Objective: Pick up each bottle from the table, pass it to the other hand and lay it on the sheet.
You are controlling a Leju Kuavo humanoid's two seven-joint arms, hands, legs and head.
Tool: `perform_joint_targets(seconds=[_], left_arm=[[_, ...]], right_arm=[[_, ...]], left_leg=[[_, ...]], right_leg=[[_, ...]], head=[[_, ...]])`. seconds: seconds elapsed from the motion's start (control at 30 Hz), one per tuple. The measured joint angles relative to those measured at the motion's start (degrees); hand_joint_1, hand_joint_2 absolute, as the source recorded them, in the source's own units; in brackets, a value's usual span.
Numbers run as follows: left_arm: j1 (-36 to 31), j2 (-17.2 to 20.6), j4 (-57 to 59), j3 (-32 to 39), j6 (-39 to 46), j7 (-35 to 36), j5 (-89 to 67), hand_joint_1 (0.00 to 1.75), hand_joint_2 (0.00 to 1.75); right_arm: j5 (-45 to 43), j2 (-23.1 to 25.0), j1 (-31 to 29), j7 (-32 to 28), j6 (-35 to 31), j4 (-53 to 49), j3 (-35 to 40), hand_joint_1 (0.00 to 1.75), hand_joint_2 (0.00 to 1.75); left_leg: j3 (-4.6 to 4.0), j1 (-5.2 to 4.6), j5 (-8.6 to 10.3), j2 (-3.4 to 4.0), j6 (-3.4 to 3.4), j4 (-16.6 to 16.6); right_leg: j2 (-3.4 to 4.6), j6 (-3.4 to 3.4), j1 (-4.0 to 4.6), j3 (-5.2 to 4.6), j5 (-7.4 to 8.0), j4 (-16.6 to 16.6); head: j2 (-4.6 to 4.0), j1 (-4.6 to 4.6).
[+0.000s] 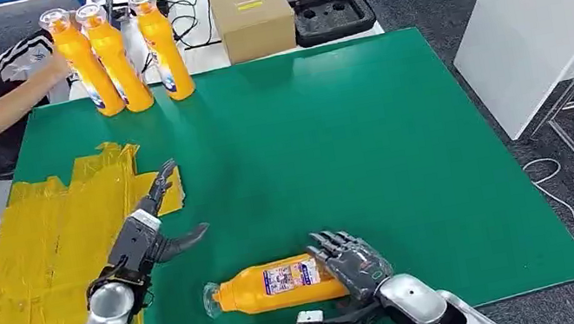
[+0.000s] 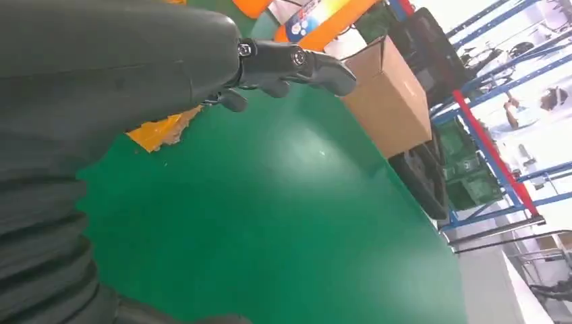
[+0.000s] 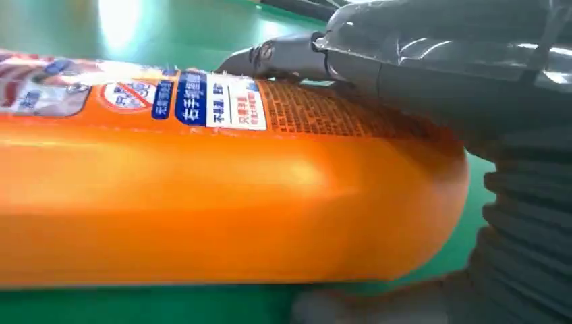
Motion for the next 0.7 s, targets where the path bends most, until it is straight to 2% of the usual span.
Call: perform_joint_targets(seconds=[0.27,0.7], left_arm=[[-0.4,-0.7,1.1,-0.1,1.0,0.2,0.0,0.00,1.75],[-0.3,-1.1,1.1,-0.2,1.6,0.9,-0.4,0.00,1.75]], right_arm=[[-0.5,2.8,-2.5,0.0,0.0,4.6,-0.5,1.75,1.75],[0.5,3.6,-1.6,0.3,-0.7,5.0,-2.2,1.75,1.75]], left_leg=[[0.16,0.01,0.00,0.21,-0.01,0.0],[0.19,0.01,-0.01,0.19,-0.01,0.0]], right_leg=[[0.10,-0.02,0.02,0.05,0.03,0.0],[0.10,-0.03,0.01,0.07,0.02,0.0]], head=[[0.00,0.00],[0.00,0.00]])
